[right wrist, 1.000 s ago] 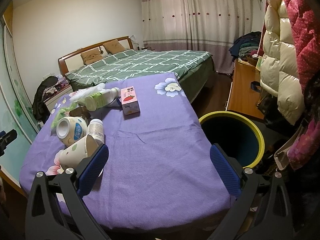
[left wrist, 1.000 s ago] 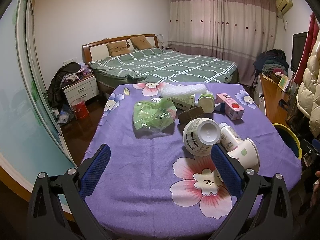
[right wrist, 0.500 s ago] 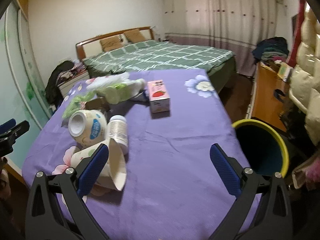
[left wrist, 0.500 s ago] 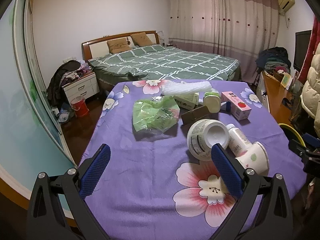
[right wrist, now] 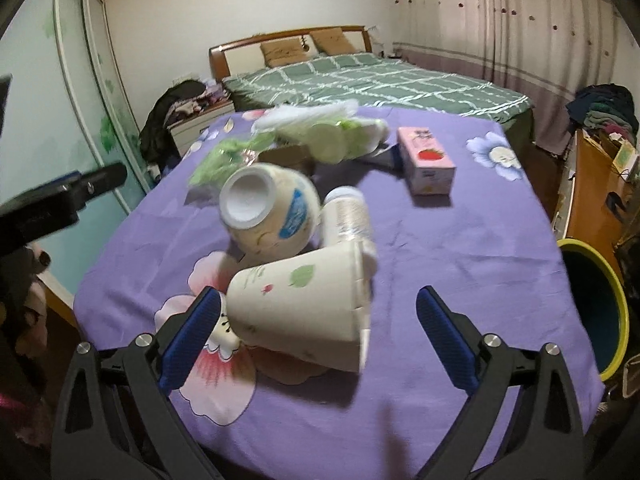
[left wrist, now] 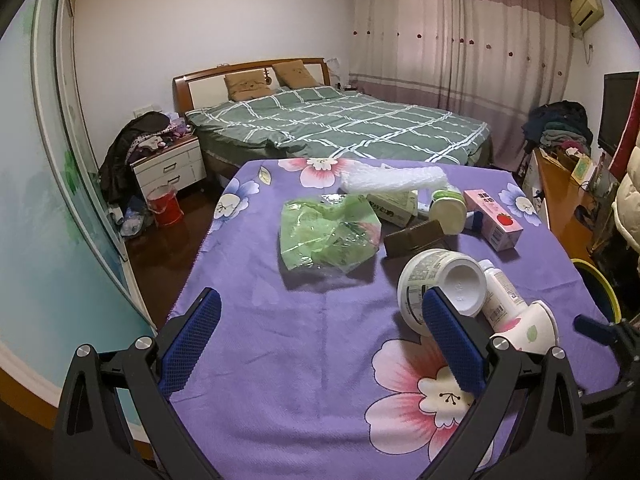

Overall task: Collect trash
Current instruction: 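Grasp the white paper cup with the right gripper and lift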

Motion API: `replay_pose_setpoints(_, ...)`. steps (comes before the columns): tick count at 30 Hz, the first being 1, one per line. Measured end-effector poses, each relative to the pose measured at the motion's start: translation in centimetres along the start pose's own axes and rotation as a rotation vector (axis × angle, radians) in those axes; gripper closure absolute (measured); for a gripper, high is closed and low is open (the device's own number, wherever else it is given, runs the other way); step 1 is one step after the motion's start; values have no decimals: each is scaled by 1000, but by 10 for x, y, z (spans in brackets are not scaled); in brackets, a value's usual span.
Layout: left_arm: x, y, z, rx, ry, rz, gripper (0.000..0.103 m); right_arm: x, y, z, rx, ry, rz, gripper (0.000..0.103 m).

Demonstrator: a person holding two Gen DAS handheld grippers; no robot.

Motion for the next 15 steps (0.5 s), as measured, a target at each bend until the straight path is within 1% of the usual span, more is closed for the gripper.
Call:
replay_pose_setpoints(6, -1, 4, -2, -10, -2, -1, 4, 13, 9, -7, -20, 38, -26, 7)
replay_pose_setpoints(12, 1, 5, -7, -11, 5, -10, 4, 31, 20, -13, -49, 76, -64, 7)
replay_pose_setpoints(15, 2, 5, -8, -13, 8, -10, 4, 36, 18, -14, -39, 77, -71, 7)
Point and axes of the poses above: each gripper's, at about its wrist camera, not at the fingertips, and x roughly the way its jaws point, y to its left, z to its top, the point moved 2 cm from there along x, roughly the way its jaws point, and after that the axes turned 3 degrees about x, right-handed, at the moved point
